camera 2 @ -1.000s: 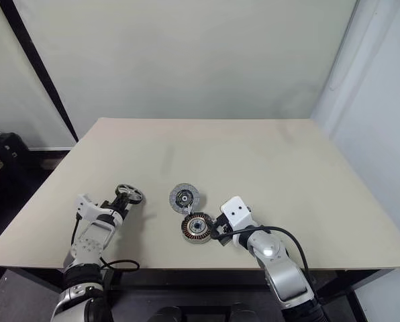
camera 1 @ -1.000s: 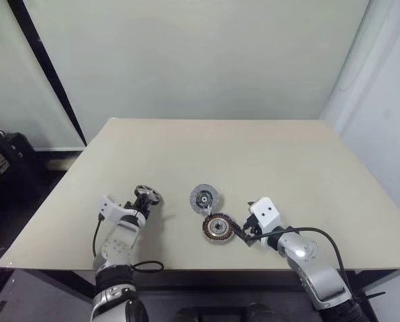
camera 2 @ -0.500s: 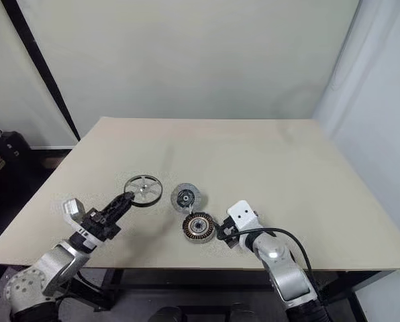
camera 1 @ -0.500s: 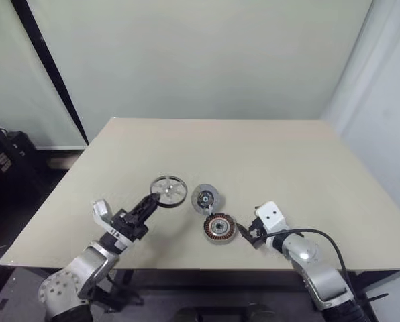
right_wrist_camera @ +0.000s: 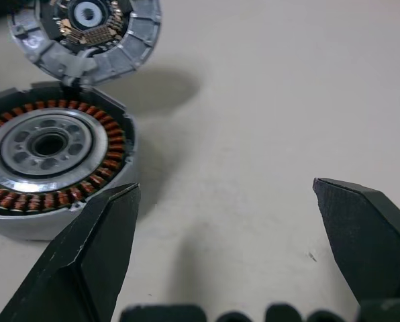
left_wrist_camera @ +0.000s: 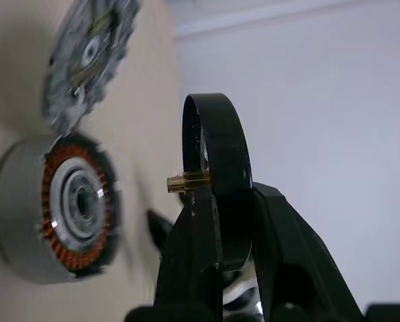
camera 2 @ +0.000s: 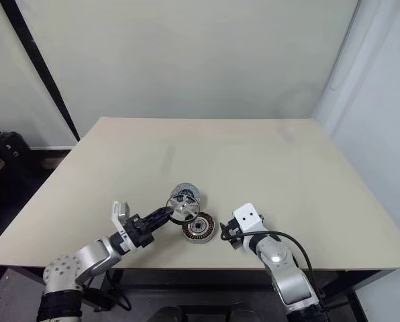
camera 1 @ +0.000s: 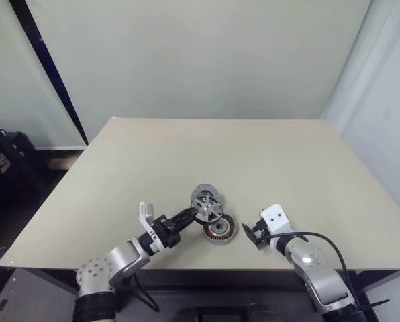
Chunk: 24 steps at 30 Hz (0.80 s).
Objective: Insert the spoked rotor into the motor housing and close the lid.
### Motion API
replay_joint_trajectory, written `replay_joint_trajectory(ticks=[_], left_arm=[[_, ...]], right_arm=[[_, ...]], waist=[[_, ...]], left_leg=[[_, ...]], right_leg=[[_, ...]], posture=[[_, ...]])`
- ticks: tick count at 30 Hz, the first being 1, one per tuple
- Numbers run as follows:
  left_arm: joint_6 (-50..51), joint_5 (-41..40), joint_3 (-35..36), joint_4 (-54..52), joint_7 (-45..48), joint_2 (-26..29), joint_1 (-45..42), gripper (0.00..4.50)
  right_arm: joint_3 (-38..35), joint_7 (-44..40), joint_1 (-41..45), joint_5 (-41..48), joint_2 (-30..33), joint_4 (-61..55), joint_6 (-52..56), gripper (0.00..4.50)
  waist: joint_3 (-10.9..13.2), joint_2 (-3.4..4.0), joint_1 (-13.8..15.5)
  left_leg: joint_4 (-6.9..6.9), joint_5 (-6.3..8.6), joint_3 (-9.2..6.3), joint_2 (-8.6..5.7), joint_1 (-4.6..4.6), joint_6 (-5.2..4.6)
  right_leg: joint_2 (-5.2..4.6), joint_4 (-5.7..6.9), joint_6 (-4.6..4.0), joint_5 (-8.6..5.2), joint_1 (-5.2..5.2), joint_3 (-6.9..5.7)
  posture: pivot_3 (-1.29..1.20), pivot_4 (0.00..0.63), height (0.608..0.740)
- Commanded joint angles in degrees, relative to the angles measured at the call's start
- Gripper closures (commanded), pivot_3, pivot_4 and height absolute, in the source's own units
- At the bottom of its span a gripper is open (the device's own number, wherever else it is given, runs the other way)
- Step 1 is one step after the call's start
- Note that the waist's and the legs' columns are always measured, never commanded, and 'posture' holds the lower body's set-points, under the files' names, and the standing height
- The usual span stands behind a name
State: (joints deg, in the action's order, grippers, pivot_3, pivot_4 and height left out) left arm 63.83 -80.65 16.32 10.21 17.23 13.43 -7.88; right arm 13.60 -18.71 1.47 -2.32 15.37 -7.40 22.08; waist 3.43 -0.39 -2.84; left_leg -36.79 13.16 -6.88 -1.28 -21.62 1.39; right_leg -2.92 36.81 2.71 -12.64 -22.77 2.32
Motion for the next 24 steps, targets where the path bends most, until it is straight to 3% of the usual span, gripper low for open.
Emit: replay_joint_trajectory(ticks=[1,24], left_arm=[[-0.61,3.63,-1.06,2.86,2.5,-0.8,-2.79,4.25],[-2.01,20.43,-1.27,12.23,7.1,-4.58,-7.98,4.25]], right_arm=[[-1.44,1.04,0.17,-0.35,-0.18,-2.71,-0.75,0.0],[-1.45,1.9,-1.29,-0.68,-0.56,-4.18,-0.06,0.0]], waist=[[0.0,0.0,0.01],[0.0,0.01,0.01]], left_leg=[[0.01,-0.02,0.0,0.0,0.0,-0.04],[0.06,-0.08,-0.02,0.01,-0.01,-0.13]], right_leg=[[0.0,0.0,0.0,0.0,0.0,0.0],[-0.01,-0.01,0.0,0.0,-0.03,-0.02]], posture=[[0.0,0.0,0.74],[0.0,0.0,0.74]])
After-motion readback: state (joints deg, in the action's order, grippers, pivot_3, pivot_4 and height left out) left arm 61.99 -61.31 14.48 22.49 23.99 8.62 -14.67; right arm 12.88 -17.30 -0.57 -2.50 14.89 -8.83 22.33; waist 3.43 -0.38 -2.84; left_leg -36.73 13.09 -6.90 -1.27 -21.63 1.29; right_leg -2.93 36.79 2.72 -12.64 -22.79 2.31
